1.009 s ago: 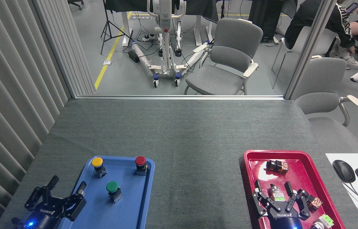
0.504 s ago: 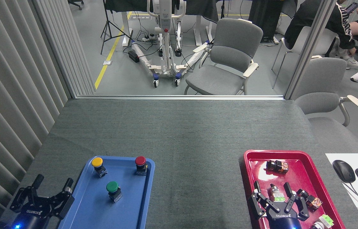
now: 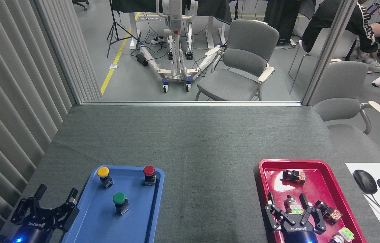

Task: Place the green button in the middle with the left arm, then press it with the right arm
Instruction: 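Move the left gripper toward the green button on the blue tray, then grasp the green button with the left gripper and lift it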

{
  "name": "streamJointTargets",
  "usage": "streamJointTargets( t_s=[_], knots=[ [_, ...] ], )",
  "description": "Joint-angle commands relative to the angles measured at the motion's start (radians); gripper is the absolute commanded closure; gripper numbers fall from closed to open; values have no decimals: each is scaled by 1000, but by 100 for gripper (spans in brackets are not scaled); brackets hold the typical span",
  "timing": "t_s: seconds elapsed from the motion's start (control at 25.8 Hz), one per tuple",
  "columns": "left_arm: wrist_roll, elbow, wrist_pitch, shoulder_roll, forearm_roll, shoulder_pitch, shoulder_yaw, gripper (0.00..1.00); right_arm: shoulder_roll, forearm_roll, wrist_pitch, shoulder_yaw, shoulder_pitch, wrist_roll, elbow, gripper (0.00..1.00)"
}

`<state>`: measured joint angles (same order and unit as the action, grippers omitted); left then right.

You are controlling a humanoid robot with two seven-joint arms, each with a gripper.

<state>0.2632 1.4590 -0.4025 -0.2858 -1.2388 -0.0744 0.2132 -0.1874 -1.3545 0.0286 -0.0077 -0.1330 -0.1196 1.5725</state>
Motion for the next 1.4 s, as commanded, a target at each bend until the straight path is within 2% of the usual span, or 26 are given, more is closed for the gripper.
streamJointTargets(
  t_s=[0.0, 0.5, 0.81, 1.01, 1.16, 1.36],
  knots=[
    [-6, 0, -2, 0, 2, -1, 0, 0, 0, 0, 1, 0, 4, 0, 0, 1],
    [-13, -26, -6, 8, -5, 2, -15, 0, 0, 0, 1, 0, 4, -5, 0, 1],
    [-12, -28, 7, 23, -13, 8, -115, 0, 0, 0, -1, 0, 4, -5, 0, 1],
    [-13, -39, 67, 48, -60, 30, -144, 0, 2, 0, 1, 0, 4, -5, 1, 1],
    [-13, -86, 83, 60, -99, 50, -207, 0, 0, -2, 1, 0, 4, -5, 1, 1],
    [1, -155, 160, 93, -125, 58, -255, 0, 0, -2, -1, 0, 6, -3, 1, 1]
  ],
)
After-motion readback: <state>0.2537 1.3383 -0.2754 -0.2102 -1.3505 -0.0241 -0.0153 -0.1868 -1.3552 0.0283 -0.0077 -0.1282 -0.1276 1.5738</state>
